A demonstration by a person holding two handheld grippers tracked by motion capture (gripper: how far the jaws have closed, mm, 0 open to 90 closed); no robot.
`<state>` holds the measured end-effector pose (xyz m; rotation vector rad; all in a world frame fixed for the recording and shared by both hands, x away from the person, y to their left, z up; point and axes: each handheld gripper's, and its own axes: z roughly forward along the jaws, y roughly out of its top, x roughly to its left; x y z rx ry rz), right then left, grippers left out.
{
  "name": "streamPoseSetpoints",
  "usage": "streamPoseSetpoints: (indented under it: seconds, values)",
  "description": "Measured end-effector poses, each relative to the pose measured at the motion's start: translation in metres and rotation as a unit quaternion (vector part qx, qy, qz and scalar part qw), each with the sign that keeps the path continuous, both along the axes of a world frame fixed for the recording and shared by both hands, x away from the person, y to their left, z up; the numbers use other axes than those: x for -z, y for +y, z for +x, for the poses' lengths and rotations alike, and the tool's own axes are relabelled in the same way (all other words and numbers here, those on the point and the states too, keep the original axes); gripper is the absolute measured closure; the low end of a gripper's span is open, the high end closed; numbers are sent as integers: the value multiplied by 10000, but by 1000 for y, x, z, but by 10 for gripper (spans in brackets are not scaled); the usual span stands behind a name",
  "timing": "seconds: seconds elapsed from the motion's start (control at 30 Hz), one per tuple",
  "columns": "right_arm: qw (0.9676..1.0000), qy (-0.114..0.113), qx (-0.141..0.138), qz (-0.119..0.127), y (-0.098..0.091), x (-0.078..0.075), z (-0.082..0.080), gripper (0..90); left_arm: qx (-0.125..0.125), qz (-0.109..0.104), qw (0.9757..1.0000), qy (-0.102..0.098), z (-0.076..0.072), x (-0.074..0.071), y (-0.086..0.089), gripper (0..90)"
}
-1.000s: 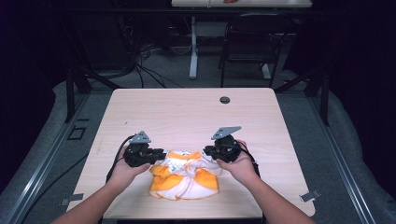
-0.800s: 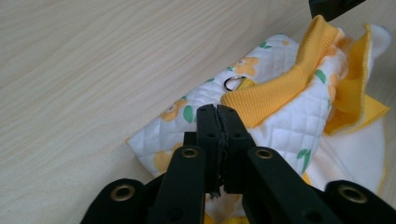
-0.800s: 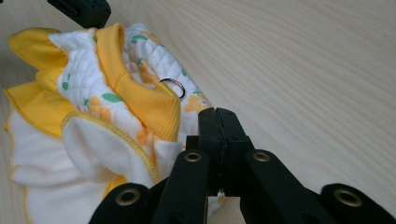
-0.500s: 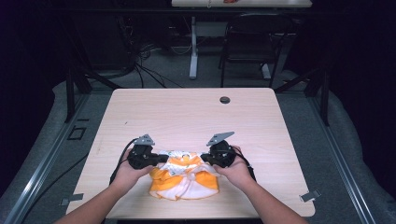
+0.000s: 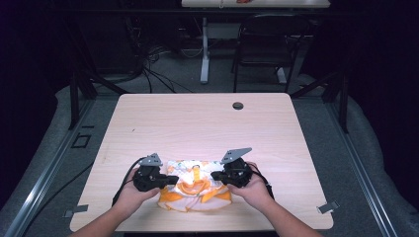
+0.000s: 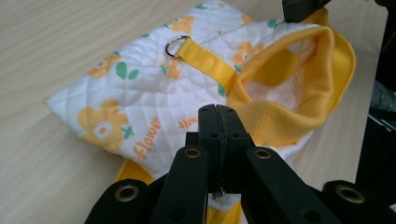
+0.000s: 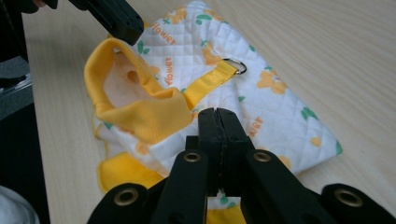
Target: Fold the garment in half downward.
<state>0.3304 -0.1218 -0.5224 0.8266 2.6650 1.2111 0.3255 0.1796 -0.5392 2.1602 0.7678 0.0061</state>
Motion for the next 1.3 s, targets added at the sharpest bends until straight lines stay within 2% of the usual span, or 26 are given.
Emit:
streamPoseSetpoints:
  seconds: [0.13, 0.33, 0.47, 0.57, 0.6, 0.63, 0.77, 0.87, 0.9, 0.97, 1.1, 1.3]
  values:
    - [9999, 12, -116, -128, 1, 4, -7, 895, 66, 84, 9999, 9, -7, 6, -2, 899]
    - [9996, 103, -220, -106, 1, 13, -20, 893, 73, 59, 9999, 54, -14, 11, 1, 897]
    - [9993, 121, -259, -222, 1, 17, -27, 892, 95, 126, 9999, 37, -18, 14, 3, 892]
    - [9992, 151, -248, -285, 0, 25, -31, 894, 103, 207, 9997, 63, -20, 19, 5, 888]
    - [9988, 183, -246, -379, 0, 27, -32, 894, 100, 227, 9997, 61, -21, 22, 5, 885]
    - [9989, 210, -213, -357, 0, 33, -34, 896, 80, 237, 9997, 46, -22, 25, 6, 882]
    - [9989, 283, -167, -348, 0, 41, -36, 898, 116, 240, 9996, 12, -21, 28, 7, 873]
    - [9989, 236, -163, -370, 0, 43, -36, 900, 103, 215, 9997, 8, -22, 29, 7, 873]
    - [9985, 251, -210, -446, 0, 43, -37, 900, 97, 209, 9997, 10, -22, 30, 8, 873]
    - [9986, 253, -215, -415, 0, 45, -37, 900, 60, 202, 9998, -1, -23, 31, 9, 875]
    - [9988, 281, -183, -370, -1, 47, -38, 900, 51, 329, 9994, -56, -24, 32, 11, 876]
    - [9989, 275, -148, -358, -1, 47, -38, 900, 29, 315, 9995, -73, -24, 33, 10, 881]
